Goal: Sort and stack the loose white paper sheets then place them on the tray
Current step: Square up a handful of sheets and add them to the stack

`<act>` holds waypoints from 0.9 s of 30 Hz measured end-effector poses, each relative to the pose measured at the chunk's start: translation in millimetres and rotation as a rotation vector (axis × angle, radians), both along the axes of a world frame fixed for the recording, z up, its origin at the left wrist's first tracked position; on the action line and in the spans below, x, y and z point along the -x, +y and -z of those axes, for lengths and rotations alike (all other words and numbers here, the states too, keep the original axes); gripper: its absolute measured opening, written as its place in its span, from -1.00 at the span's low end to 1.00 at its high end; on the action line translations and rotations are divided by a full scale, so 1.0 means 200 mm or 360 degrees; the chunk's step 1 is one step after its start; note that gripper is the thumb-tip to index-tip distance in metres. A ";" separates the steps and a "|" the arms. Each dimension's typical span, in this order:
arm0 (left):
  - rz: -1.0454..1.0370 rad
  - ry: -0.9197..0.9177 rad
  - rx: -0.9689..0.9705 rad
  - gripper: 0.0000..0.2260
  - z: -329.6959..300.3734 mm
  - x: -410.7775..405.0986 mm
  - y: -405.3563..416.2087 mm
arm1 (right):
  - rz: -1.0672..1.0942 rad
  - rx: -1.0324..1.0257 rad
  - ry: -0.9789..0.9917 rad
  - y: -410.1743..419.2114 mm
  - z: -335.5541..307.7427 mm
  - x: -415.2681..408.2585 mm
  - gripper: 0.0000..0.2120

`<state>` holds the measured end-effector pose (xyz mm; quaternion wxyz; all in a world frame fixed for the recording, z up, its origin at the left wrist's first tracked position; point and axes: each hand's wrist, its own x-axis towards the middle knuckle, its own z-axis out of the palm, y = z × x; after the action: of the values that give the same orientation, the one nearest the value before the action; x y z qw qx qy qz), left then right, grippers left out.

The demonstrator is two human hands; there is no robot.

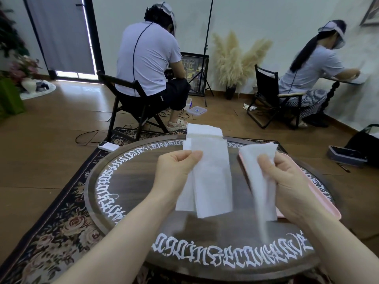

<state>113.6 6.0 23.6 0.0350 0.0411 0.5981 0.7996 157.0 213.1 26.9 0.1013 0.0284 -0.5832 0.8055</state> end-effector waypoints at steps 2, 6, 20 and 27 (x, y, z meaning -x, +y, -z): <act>0.0086 0.0036 0.0040 -0.86 0.00 -0.01 0.01 | -0.0061 -0.0052 -0.0026 -0.01 0.03 0.01 -0.75; 0.0163 0.0055 0.0044 -0.89 0.00 -0.02 0.03 | -0.0056 -0.0200 -0.0043 -0.03 0.06 0.03 -0.68; -0.0326 0.0148 0.0171 -0.95 0.01 0.01 0.01 | 0.0858 -0.0668 0.0317 -0.02 0.02 -0.01 -0.86; 0.0304 -0.0214 0.0104 -0.70 0.03 -0.06 0.08 | 0.0007 -0.0728 0.0162 -0.14 0.07 -0.01 -0.97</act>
<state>125.0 22.8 18.4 0.1522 0.0430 0.6134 0.7737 159.1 186.0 13.7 0.1233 0.0900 -0.7447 0.6497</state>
